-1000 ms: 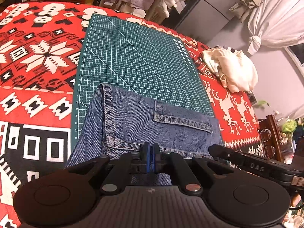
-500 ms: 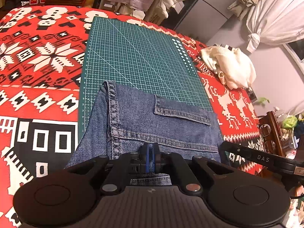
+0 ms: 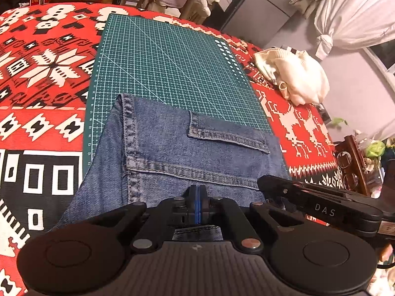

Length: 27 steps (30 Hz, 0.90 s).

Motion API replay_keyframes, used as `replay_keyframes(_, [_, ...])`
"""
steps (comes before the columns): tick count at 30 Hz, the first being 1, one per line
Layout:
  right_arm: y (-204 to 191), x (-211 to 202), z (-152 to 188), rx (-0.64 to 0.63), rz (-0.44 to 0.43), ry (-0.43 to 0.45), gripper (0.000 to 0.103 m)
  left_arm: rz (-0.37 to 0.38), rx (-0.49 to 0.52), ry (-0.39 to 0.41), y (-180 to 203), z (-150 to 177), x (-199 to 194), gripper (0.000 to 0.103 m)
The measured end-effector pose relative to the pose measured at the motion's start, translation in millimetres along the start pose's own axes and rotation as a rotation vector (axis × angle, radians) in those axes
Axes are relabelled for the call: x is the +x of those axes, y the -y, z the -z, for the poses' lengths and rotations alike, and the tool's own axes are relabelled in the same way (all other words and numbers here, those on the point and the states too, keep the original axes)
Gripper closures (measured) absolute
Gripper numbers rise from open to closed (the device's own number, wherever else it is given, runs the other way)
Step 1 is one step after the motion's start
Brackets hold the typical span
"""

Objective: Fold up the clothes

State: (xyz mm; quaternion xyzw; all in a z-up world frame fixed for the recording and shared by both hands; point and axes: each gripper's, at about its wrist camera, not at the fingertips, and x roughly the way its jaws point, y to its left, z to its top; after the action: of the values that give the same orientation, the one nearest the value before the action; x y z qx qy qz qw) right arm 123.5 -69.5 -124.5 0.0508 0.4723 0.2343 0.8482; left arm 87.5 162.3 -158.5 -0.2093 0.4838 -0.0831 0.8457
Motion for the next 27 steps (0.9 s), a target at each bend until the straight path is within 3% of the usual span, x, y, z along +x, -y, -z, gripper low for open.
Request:
replay_keyframes(12, [14,-20,23,-0.033,0.077,-0.045,0.103,-0.038,0.014,-0.012,-7,16,-15,0.100])
replay_keyframes(13, [14,-23,22,-0.030,0.074,-0.041,0.099,-0.044,0.020,-0.013,-6,16,-16,0.100])
replay_keyframes(19, [12,-33,3,-0.006,0.043,0.028,0.099,-0.037,0.018,-0.012,-3,14,-19,0.101])
replay_keyframes(27, [18,0,-11,0.006,0.080,0.015,0.103,-0.047,0.032,-0.018,1,16,-14,0.101])
